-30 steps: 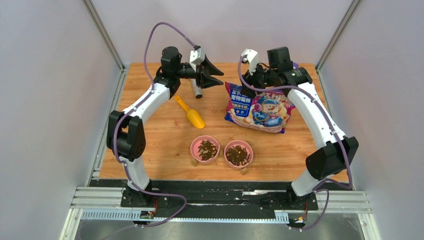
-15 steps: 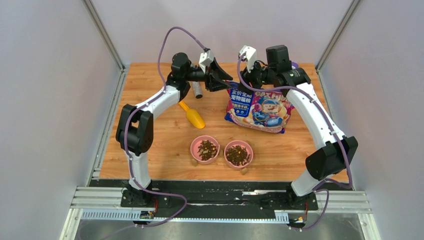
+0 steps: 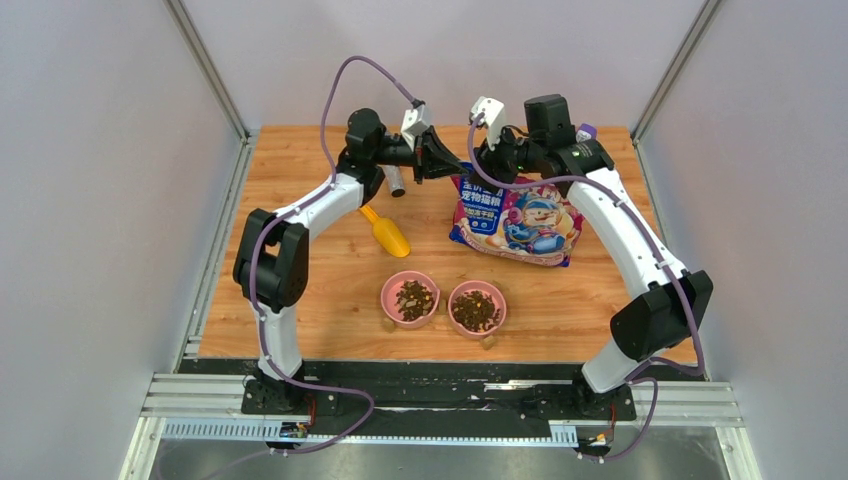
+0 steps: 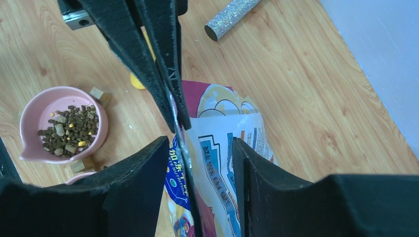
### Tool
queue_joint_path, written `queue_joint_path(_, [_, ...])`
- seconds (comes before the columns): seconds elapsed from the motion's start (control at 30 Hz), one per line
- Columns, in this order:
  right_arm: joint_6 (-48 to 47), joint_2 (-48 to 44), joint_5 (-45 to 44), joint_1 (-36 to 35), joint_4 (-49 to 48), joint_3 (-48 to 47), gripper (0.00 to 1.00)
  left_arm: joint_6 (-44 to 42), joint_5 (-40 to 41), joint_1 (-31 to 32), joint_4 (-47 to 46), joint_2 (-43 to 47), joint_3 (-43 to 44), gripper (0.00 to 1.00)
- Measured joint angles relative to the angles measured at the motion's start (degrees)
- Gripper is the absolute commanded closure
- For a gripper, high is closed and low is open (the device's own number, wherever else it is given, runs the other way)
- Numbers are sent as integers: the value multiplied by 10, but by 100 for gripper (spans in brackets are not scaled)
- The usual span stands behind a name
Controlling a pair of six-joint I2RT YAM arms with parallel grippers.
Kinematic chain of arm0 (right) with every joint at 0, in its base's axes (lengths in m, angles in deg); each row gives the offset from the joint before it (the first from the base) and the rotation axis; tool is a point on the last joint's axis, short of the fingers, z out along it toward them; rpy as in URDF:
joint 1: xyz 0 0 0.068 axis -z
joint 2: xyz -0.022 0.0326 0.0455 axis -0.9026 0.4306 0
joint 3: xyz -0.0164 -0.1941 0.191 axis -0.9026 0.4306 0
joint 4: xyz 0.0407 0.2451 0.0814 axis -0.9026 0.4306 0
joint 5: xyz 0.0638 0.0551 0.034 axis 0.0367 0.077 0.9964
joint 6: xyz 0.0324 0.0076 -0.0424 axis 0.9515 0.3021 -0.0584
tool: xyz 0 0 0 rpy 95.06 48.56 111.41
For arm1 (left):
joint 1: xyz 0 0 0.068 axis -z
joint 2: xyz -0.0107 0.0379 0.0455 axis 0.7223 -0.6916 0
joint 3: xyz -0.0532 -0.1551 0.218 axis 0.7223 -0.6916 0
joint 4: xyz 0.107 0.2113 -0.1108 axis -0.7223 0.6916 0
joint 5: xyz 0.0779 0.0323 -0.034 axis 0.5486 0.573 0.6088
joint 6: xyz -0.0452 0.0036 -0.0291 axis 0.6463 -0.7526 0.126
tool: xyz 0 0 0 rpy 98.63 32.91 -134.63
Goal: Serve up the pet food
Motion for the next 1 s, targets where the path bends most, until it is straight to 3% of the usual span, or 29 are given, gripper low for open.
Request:
queue_joint_path(0.2, [-2,0,0,-9,-2,1,48,-5,-17,-21,5,4,-9,100])
queue_joint_path(0.33, [1,0,0,-10,-1,-4,47,-49,-21,-42,67,28,-14,100])
queue_joint_path(0.6, [3,3,0,-20,-2,-24,46,-283,8,-69,409,78,52,100])
queue_joint_path(0.77, [2,29,1,-40,7,-52,47,-380,26,-69,541,89,77,65])
queue_joint_path(1.0, [2,87,-3,-77,26,-108,57,-443,24,-75,627,96,87,63])
